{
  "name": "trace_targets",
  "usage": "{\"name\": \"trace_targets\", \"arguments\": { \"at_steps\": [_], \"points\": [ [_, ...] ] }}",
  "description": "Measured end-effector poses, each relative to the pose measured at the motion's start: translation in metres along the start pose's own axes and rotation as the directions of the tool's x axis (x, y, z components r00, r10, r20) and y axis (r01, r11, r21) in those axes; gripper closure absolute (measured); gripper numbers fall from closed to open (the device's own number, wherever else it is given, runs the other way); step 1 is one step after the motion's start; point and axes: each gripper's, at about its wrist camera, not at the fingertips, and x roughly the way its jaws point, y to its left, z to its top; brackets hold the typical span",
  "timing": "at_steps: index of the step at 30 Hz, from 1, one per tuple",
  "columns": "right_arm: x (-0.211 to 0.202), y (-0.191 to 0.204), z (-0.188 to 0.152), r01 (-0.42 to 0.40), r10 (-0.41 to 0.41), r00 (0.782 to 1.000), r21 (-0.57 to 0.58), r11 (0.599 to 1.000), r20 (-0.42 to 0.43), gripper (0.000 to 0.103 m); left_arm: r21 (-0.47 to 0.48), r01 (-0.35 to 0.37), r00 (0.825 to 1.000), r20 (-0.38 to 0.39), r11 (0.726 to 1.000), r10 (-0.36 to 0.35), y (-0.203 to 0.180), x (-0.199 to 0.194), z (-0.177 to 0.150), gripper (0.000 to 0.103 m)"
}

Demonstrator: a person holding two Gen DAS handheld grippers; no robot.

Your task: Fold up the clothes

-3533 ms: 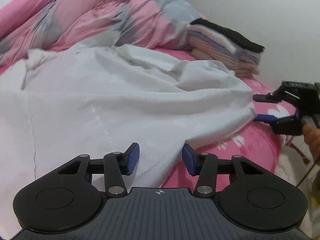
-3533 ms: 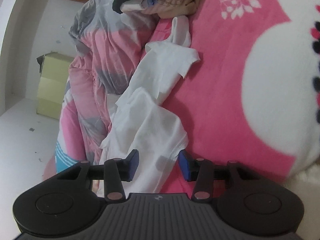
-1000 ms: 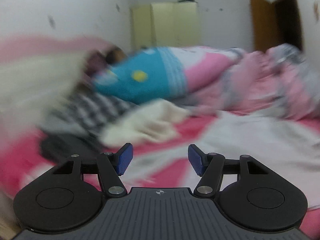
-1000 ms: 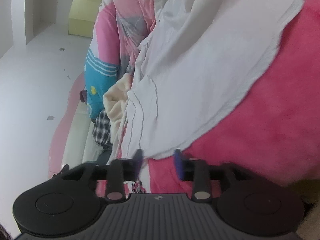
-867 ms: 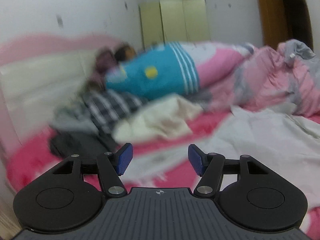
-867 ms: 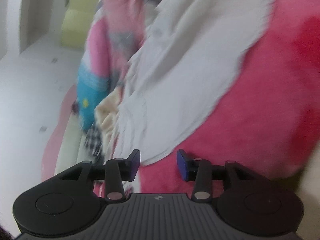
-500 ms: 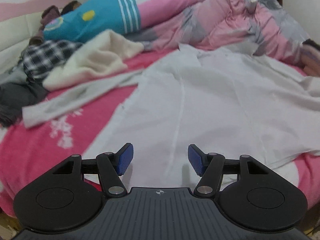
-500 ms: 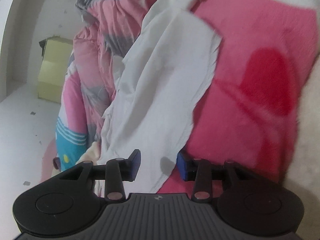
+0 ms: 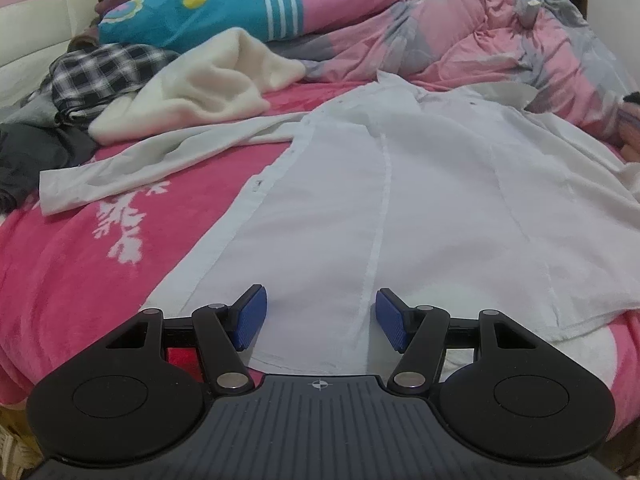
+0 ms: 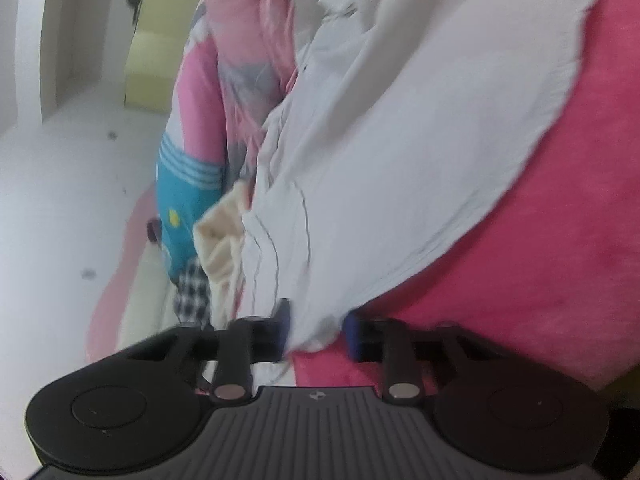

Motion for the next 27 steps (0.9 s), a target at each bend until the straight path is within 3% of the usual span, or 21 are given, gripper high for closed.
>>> {"name": "trace_targets", "arguments": {
  "at_steps": [1, 7, 12, 16, 22, 27],
  "points": [
    [0.001, 0.002, -0.001, -0.004, 0.004, 1.0, -0.007, 1.0, -0.008, 0.101, -0.002, 0.0, 1.0, 0.002, 1.0, 0.0, 0.001, 0.0, 0.0, 0.042],
    [-0.012, 0.018, 0.002, -0.087, 0.087, 0.996, 0.007, 0.996, -0.007, 0.102, -0.018, -0.003, 1.0, 0.012, 1.0, 0.003, 0.012, -0.003, 0.004, 0.042],
    [-0.001, 0.003, 0.003, 0.038, -0.035, 0.998, 0.041, 0.998, -0.06, 0.101, -0.055, -0.008, 1.0, 0.011, 0.998, 0.008, 0.024, -0.007, 0.003, 0.042],
    [-0.007, -0.006, -0.004, 0.07, -0.066, 0.996, 0.046, 0.997, -0.066, 0.1, -0.125, -0.008, 1.0, 0.02, 0.992, 0.011, 0.043, -0.02, 0.001, 0.042],
    [-0.012, -0.013, -0.003, 0.027, -0.023, 0.998, 0.088, 0.996, -0.052, 0.09, -0.323, 0.029, 1.0, 0.016, 0.946, -0.025, 0.082, -0.036, -0.011, 0.042],
    [-0.005, -0.017, 0.002, 0.005, 0.001, 0.999, 0.129, 0.992, -0.047, 0.089, -0.404, 0.023, 1.0, 0.017, 0.914, -0.018, 0.094, -0.038, -0.023, 0.042]
  ]
}}
